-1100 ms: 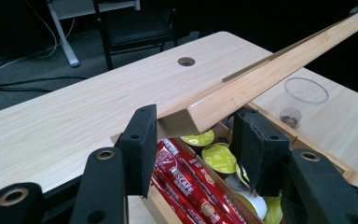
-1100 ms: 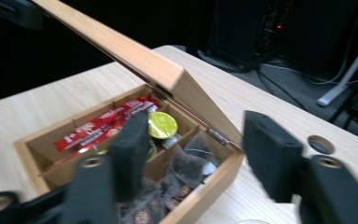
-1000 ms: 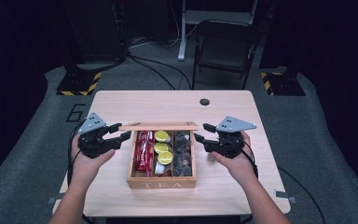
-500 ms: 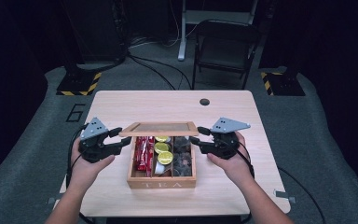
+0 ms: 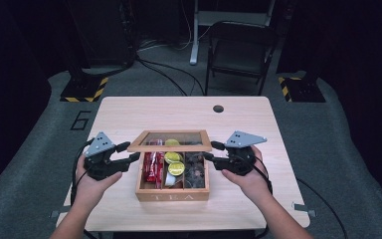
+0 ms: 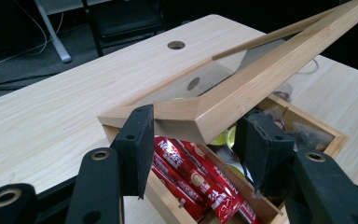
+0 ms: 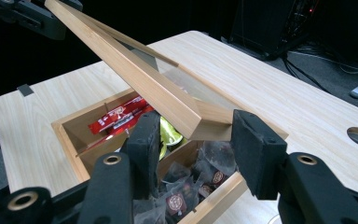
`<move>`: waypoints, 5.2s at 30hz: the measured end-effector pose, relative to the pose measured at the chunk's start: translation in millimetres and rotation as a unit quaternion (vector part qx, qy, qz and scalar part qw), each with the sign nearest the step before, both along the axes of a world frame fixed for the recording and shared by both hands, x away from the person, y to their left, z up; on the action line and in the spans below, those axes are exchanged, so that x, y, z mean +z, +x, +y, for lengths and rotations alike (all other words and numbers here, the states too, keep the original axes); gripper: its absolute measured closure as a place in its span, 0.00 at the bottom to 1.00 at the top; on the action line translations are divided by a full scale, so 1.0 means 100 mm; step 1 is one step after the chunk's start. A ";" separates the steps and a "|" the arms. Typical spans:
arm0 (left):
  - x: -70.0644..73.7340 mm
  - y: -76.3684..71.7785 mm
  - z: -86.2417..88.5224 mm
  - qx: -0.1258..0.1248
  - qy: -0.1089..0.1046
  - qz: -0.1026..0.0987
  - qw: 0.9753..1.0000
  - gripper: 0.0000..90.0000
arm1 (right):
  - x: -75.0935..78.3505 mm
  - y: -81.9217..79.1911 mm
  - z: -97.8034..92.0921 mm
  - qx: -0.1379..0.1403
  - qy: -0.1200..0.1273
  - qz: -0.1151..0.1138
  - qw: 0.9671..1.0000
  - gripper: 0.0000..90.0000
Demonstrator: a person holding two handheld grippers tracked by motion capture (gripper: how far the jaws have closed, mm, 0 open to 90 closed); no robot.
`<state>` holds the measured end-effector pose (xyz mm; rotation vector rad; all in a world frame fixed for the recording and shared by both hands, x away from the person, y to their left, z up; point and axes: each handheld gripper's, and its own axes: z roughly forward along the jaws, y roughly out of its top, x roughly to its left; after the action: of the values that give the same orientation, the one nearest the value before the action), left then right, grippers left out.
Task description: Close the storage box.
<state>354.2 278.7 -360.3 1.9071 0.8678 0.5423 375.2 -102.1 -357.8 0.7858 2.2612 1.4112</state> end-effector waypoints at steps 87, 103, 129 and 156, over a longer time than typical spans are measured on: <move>-1.03 -0.42 -0.03 -0.016 0.027 0.045 0.998 0.50 | -0.97 -0.48 0.01 0.009 -0.048 0.043 0.998 0.54; -1.14 -0.41 -0.04 -0.024 0.037 0.104 0.994 0.43 | -1.02 -0.47 0.02 0.014 -0.047 0.056 0.997 0.57; -0.98 -0.42 0.06 -0.004 0.007 0.077 0.997 0.38 | -0.91 -0.46 -0.04 -0.002 -0.021 0.040 0.999 0.47; -0.98 -0.27 0.54 0.082 -0.012 0.067 0.994 0.40 | -0.93 -0.30 -0.36 -0.064 -0.009 0.051 0.997 0.46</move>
<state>327.4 332.7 -458.4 1.8765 1.1206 0.5034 345.6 -138.0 -450.4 0.9986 2.2496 1.3181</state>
